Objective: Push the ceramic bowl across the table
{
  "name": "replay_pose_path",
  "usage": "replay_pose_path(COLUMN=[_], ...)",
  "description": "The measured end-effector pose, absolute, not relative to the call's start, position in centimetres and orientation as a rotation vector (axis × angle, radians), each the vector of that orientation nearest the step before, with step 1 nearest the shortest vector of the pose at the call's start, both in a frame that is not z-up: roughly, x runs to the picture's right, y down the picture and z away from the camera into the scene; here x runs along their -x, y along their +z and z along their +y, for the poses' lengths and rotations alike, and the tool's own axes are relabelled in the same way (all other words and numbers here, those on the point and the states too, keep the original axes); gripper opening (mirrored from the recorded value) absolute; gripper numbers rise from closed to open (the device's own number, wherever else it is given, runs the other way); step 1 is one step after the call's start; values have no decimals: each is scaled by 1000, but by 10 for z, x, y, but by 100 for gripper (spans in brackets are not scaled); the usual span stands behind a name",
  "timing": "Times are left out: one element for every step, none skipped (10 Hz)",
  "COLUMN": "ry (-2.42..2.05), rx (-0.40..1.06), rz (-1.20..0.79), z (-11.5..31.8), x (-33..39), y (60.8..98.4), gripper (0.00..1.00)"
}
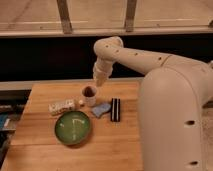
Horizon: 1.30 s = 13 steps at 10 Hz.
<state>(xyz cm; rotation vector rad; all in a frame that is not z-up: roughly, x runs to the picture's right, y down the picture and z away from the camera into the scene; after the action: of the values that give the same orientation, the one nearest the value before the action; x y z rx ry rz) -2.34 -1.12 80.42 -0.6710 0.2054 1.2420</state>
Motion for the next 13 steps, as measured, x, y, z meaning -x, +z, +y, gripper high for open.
replay_pose_path(ry=[1259, 1275, 1280, 1282, 1263, 1245, 1234, 1238, 1238, 1230, 1213, 1204, 1190], rx=[681, 693, 710, 746, 783, 804, 819, 815, 814, 816, 817, 818, 835], rz=[238, 262, 275, 299, 337, 356, 370, 376, 380, 375, 394, 414, 431], z=[6, 22, 33, 52, 66, 73, 78, 77, 77, 77, 79, 83, 93], x=[13, 7, 6, 10, 17, 24, 28, 23, 21, 27, 28, 32, 44], y=[797, 790, 787, 788, 790, 791, 790, 790, 790, 791, 792, 796, 802], gripper=[0, 0, 0, 0, 0, 0, 0, 0, 0, 0, 0, 0, 0])
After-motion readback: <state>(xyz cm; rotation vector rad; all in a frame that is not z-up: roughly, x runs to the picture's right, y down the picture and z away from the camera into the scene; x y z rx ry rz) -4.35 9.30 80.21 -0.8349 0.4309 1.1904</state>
